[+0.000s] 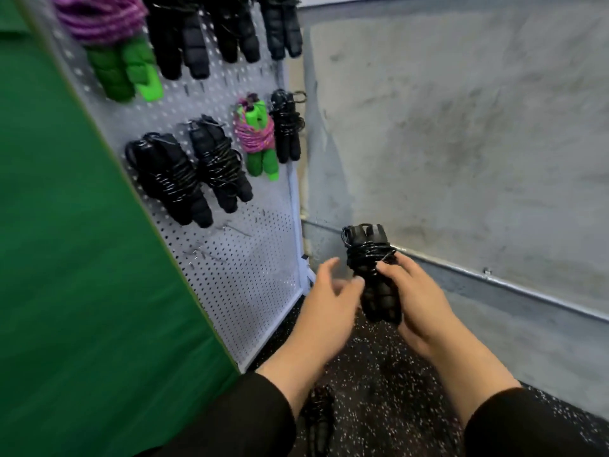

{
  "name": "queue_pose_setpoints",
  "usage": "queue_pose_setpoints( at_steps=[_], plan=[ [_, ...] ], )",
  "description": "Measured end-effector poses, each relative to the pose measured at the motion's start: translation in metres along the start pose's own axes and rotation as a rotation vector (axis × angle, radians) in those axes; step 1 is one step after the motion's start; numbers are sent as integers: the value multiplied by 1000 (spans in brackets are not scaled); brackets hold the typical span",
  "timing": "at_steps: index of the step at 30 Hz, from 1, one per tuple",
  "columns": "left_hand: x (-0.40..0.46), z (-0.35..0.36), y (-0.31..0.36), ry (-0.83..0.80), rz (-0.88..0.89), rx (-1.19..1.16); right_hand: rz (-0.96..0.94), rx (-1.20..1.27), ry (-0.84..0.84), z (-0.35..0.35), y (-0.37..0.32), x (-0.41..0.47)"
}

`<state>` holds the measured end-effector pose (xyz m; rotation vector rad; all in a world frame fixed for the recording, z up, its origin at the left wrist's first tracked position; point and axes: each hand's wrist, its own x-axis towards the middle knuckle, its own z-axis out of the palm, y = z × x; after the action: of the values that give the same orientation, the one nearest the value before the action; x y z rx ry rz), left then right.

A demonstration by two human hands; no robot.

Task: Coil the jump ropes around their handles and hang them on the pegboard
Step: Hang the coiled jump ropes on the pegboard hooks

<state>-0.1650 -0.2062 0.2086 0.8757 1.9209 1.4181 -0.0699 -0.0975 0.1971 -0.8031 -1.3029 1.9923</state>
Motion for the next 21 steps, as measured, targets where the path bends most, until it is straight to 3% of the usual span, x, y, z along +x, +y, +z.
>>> queue_pose_setpoints(
  at_steps=[4,10,15,21],
  plan=[
    [-1,-19,-1,38,-172,-336,7,-151,-95,11,-1,-15],
    [2,-31,-3,56,-215,-568,-25,-331,-168,26,4,-20],
    [11,-32,-10,237,-282,-601,-165,-639,-69,39,19,-9],
    [22,-34,-18,393,-257,-514,-178,-897,-120,66,33,8]
  ],
)
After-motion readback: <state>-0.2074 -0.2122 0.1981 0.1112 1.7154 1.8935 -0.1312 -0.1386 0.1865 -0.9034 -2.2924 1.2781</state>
